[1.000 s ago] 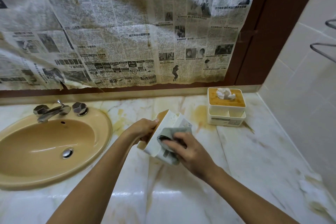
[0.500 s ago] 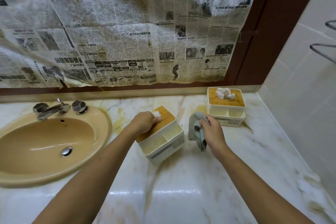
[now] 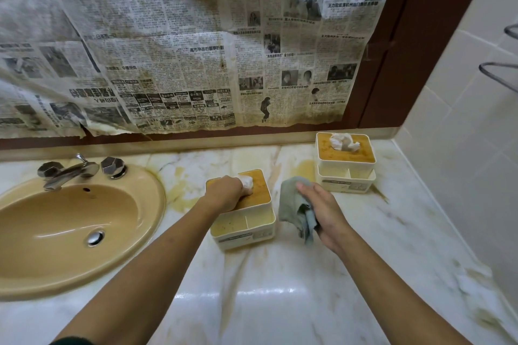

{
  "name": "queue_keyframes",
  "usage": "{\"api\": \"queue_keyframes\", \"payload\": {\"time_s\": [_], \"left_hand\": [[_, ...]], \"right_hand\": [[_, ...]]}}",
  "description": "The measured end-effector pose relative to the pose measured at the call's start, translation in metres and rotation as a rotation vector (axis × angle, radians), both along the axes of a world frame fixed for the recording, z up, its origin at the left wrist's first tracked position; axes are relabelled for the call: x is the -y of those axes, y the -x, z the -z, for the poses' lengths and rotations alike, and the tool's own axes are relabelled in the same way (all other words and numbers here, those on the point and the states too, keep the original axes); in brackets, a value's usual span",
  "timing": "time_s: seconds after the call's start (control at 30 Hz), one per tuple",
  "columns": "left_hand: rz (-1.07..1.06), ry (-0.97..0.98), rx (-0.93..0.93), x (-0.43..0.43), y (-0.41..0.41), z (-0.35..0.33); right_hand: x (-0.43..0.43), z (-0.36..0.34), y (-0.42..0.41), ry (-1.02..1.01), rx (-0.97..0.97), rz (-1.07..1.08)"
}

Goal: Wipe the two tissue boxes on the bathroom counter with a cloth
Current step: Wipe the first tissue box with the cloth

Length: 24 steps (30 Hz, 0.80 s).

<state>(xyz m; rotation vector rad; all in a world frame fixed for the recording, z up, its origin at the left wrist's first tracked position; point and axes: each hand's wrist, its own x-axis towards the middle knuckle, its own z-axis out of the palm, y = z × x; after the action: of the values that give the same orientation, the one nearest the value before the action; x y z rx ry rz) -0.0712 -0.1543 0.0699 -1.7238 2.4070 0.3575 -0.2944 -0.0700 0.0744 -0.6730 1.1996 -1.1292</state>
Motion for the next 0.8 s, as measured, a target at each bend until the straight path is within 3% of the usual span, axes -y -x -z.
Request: {"api": "queue_keyframes", "payload": {"time_s": [0.13,0.27,0.37,0.43,0.53,0.67,0.8], "left_hand": [[0.010,-0.010,0.016,0.000,0.003,0.009],[-0.044,0.007,-0.101,-0.008,0.008,0.001],[-0.181,0.029,-0.324,-0.011,-0.004,-0.003],[-0.286,-0.007,-0.626,-0.014,-0.012,-0.012],[-0.317,-0.362,-1.129,-0.022,-0.013,-0.037],[-0.197,-0.498,-1.290,-0.023,-0.011,-0.061],[-0.171,-0.396,-1.379,-0.017,-0.013,-0.096]], "right_hand": [[0.008,-0.005,0.004,0.080,-0.125,-0.107],[0.020,-0.021,0.007,0.160,-0.221,-0.207],[0.027,-0.037,0.008,0.206,-0.209,-0.280],[0.030,-0.047,0.009,0.226,-0.146,-0.327],[0.036,-0.061,0.007,0.260,-0.044,-0.364],[0.046,-0.084,-0.003,0.311,0.023,-0.345],[0.053,-0.111,-0.008,0.377,0.016,-0.321]]}}
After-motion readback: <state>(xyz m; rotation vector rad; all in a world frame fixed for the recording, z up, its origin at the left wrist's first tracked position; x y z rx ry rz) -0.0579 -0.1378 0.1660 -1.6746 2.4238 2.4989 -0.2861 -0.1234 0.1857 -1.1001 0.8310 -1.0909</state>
